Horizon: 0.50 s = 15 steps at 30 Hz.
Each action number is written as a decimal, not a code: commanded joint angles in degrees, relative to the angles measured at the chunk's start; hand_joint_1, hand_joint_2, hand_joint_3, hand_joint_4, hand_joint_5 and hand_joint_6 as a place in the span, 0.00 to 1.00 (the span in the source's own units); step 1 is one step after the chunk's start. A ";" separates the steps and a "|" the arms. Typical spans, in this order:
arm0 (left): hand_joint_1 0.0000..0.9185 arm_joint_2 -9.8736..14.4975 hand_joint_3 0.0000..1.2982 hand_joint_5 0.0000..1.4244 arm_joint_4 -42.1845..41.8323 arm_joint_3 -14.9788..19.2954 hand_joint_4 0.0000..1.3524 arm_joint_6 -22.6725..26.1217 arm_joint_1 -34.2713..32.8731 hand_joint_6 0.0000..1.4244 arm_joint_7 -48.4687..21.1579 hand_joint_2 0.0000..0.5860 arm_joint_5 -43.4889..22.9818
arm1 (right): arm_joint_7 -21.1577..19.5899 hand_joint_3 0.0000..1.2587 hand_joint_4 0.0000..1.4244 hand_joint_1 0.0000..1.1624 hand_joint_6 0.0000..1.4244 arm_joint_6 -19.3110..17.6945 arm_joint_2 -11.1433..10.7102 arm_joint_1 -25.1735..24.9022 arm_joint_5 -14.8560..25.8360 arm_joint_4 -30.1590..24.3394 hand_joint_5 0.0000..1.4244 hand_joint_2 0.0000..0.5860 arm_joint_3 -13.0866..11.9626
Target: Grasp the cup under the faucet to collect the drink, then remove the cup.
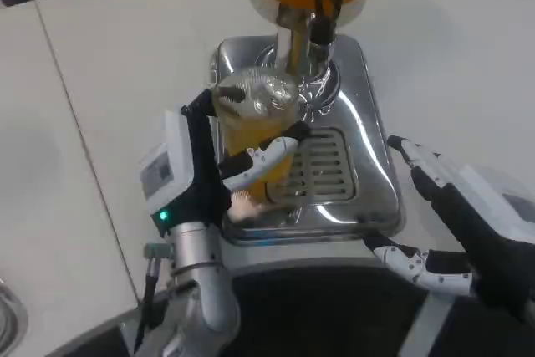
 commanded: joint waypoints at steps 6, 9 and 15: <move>0.60 3.43 0.91 1.00 -9.18 3.98 0.80 -1.16 3.71 1.00 -3.47 0.08 -2.19 | -1.61 0.00 0.00 0.47 0.06 -1.18 -1.14 0.30 -1.37 0.23 0.00 0.69 0.51; 0.60 4.18 0.91 1.00 -10.21 4.71 0.80 -0.78 4.84 1.00 -4.03 0.08 -2.25 | -1.85 0.00 0.00 0.47 0.06 -1.04 -0.74 0.19 -1.27 0.25 0.00 0.69 0.44; 0.61 5.33 0.92 1.00 -14.98 6.19 0.80 -1.08 7.81 1.00 -5.74 0.09 -2.57 | -1.75 0.00 0.00 0.48 0.06 -2.61 -2.03 -0.13 -2.09 0.07 0.00 0.70 0.89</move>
